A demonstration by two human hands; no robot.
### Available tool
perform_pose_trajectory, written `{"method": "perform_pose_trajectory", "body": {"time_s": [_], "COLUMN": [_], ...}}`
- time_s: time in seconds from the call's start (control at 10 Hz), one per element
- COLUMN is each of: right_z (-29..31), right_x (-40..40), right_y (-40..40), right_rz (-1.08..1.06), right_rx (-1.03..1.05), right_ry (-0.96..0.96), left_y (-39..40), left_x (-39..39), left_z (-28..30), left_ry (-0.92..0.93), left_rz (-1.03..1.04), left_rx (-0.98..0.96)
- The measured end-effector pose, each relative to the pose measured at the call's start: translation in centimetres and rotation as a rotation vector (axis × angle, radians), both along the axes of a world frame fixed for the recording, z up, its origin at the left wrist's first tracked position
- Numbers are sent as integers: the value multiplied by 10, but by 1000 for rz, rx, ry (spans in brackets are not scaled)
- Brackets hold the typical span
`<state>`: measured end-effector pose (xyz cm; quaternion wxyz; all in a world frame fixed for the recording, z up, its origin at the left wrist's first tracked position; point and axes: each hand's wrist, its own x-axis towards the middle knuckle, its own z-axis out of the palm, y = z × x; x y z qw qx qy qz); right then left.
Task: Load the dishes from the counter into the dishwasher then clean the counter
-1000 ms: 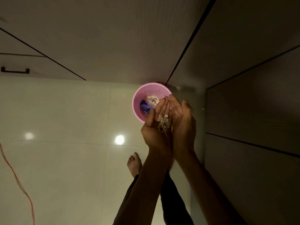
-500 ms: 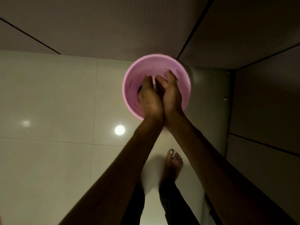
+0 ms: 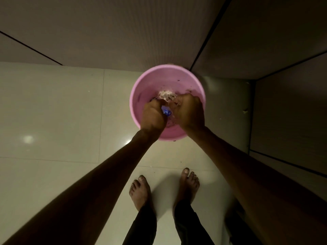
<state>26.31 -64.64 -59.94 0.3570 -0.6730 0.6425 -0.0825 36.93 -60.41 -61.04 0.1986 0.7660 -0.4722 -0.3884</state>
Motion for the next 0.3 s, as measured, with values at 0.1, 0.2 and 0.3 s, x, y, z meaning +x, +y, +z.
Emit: {"method": "perform_pose_trajectory", "body": {"time_s": [0.1,0.2,0.3], "right_z": [6,9,15], "right_x": [-2,-5,-8], "right_y": [-3,-1,5], "right_rz": [50,166,180], "right_rx": [43,164,148], "right_ry": [13,2,-26], "left_y": [-8,-10,19], "left_x": [-3,-4,-3], "left_z": [12,28,-5], "left_ry": [3,-115,-175], "left_rz": [-91,-151,-133], "left_rx": [25,23,129]}}
